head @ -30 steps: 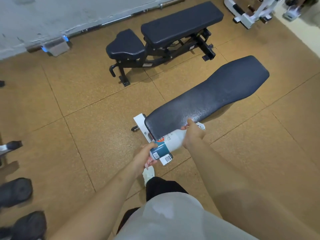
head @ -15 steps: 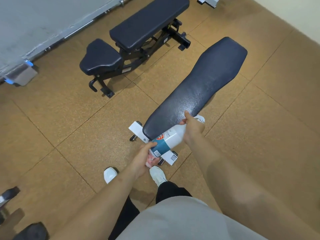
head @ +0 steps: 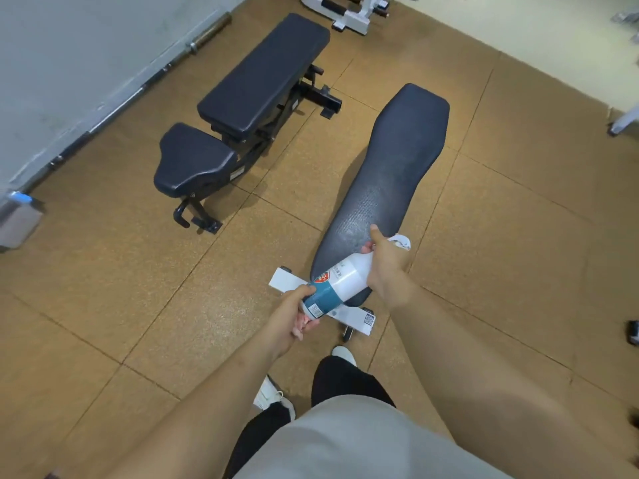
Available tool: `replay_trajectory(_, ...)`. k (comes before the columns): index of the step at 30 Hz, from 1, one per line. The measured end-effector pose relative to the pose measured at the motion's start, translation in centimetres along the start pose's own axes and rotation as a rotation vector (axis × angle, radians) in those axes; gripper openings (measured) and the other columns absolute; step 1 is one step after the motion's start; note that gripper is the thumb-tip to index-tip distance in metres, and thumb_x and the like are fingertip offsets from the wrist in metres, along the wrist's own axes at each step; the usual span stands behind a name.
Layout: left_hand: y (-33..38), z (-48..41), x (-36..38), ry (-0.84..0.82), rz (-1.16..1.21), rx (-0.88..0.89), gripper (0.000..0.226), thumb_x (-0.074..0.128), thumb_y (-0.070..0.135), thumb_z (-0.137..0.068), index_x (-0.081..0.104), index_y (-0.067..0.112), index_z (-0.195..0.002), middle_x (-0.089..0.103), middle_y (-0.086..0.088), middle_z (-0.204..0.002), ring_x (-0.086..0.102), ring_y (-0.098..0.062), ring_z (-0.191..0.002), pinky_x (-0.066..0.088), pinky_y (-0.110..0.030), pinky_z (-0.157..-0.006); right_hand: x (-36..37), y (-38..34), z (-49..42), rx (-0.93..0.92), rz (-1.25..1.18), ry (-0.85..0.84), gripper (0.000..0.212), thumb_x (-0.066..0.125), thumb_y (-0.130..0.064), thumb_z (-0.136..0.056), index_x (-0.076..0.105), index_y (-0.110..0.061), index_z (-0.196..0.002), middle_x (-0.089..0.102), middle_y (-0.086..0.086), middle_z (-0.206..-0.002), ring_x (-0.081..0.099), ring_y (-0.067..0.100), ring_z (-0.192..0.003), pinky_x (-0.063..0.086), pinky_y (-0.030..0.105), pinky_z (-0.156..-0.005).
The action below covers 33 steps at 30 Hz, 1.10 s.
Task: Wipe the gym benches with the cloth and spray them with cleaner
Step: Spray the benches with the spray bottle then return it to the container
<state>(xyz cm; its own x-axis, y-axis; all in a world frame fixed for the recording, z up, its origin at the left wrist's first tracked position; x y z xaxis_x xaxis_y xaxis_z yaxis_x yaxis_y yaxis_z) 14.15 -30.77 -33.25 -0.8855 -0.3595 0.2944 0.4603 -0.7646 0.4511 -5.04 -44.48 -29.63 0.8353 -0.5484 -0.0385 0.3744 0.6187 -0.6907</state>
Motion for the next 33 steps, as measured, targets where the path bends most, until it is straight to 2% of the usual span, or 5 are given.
replay_trajectory(12, 8.0, 0.6, -13.6, 0.124, 0.166, 0.012, 0.027, 0.061, 0.03, -0.097, 0.063, 0.009, -0.114, 0.074, -0.01, -0.079, 0.071, -0.019, -0.064, 0.06, -0.025, -0.057, 20.6, 3.3, 6.4, -0.131, 0.123, -0.283, 0.028, 0.079, -0.003, -0.085, 0.057, -0.016, -0.098, 0.063, 0.004, -0.086, 0.06, 0.011, -0.05, 0.054, 0.025, -0.055)
replay_trajectory(17, 14.2, -0.8, -20.2, 0.216, 0.235, 0.066, 0.032, 0.056, 0.026, -0.097, 0.059, 0.006, -0.121, 0.07, -0.015, -0.104, 0.069, -0.022, -0.084, 0.061, -0.031, -0.071, 32.6, 5.4, 7.1, -0.128, 0.311, -0.313, 0.026, 0.084, -0.024, -0.082, 0.06, -0.014, -0.078, 0.071, 0.008, -0.073, 0.065, 0.015, -0.054, 0.059, 0.031, -0.066)
replay_trajectory(22, 21.4, -1.8, -25.2, 0.272, 0.187, 0.076, 0.029, 0.054, 0.026, -0.097, 0.061, 0.01, -0.119, 0.075, -0.011, -0.098, 0.07, -0.02, -0.08, 0.059, -0.032, -0.074, 41.0, 6.7, 6.6, -0.051, 0.339, -0.33, 0.031, 0.083, -0.032, -0.081, 0.064, -0.011, -0.094, 0.077, 0.01, -0.084, 0.066, 0.006, -0.052, 0.054, 0.024, -0.064)
replay_trajectory(28, 26.9, -2.6, -29.4, 0.313, 0.28, 0.069, 0.035, 0.053, 0.026, -0.098, 0.057, 0.006, -0.126, 0.068, -0.015, -0.091, 0.064, -0.02, -0.062, 0.052, -0.023, -0.044, 49.6, 7.0, 7.7, -0.003, 0.355, -0.422, 0.021, 0.082, -0.024, -0.084, 0.065, -0.016, -0.093, 0.075, 0.005, -0.085, 0.069, 0.011, -0.057, 0.055, 0.025, -0.06)
replay_trajectory(33, 29.8, -3.5, -33.4, 0.33, 0.346, 0.057, 0.032, 0.055, 0.025, -0.097, 0.058, 0.007, -0.123, 0.07, -0.014, -0.089, 0.067, -0.021, -0.067, 0.056, -0.022, -0.047, 55.2, 8.7, 8.3, 0.053, 0.433, -0.38, 0.025, 0.08, -0.031, -0.086, 0.065, -0.012, -0.083, 0.073, 0.004, -0.074, 0.067, 0.012, -0.057, 0.054, 0.027, -0.062)
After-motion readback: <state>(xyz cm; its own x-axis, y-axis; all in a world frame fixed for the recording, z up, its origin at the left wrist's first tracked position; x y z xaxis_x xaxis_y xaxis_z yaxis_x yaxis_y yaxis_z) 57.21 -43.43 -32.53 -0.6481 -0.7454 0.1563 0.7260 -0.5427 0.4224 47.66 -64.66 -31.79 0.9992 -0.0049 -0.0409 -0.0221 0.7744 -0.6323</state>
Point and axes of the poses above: each hand's wrist, its own z-axis away from the middle knuckle, its own x-axis out of the palm, y = z × x, the point moved 9 cm from there along -z, towards the middle knuckle
